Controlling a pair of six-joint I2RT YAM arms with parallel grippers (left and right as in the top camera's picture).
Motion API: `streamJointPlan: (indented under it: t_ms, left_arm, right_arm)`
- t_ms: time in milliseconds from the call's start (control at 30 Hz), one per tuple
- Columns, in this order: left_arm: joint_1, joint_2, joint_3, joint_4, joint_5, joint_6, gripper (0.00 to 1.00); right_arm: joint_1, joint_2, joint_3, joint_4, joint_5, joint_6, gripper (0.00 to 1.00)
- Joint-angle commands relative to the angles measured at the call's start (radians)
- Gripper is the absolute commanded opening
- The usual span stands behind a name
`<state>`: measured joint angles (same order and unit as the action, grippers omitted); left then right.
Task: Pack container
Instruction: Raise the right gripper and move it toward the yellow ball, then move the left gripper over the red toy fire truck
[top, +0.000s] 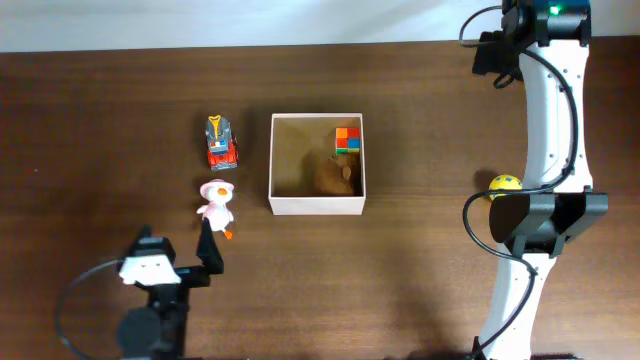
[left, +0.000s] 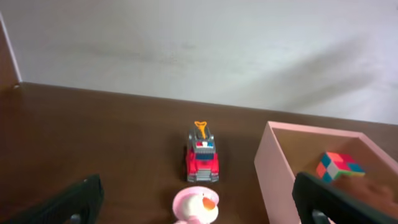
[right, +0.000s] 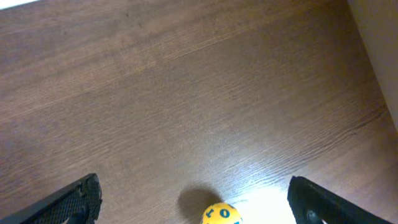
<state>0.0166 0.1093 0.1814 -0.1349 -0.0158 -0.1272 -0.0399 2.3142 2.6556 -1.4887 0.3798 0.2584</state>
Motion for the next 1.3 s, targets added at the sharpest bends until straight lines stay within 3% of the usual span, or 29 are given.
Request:
streamJointPlan:
  t_ms: [0,300,433,567,767,1267]
  left_arm:
    - [0.006,0.169,0.23,-0.077,-0.057,0.009,0.99]
    - [0.006,0.949,0.972,-0.433,-0.041,0.009,0.99]
    - [0.004,1.266,1.362,-0.674,0.043,0.009,0.99]
    - [0.004,1.486,1.63,-0.752,0.172,0.009,0.99]
    - [0.004,1.598,1.688,-0.642,0.237,0.009,0.99]
    - [-0.026,1.851,1.688,-0.643,0.175,0.037,0.99]
  right_arm:
    - [-0.006,-0.023,0.018,0.0,0.006,0.01,0.99]
    - [-0.006,-0.023,0.018,0.0,0.006,0.01,0.99]
    - [-0.006,-0.023,0.018,0.0,0.006,0.01,0.99]
    - [-0.006,-0.023,0.018,0.0,0.006,0.01,0.99]
    - [-0.006,-0.023,0.018,0.0,0.006,0.01,0.99]
    - [-0.006,-0.023,0.018,0.0,0.006,0.01,0.99]
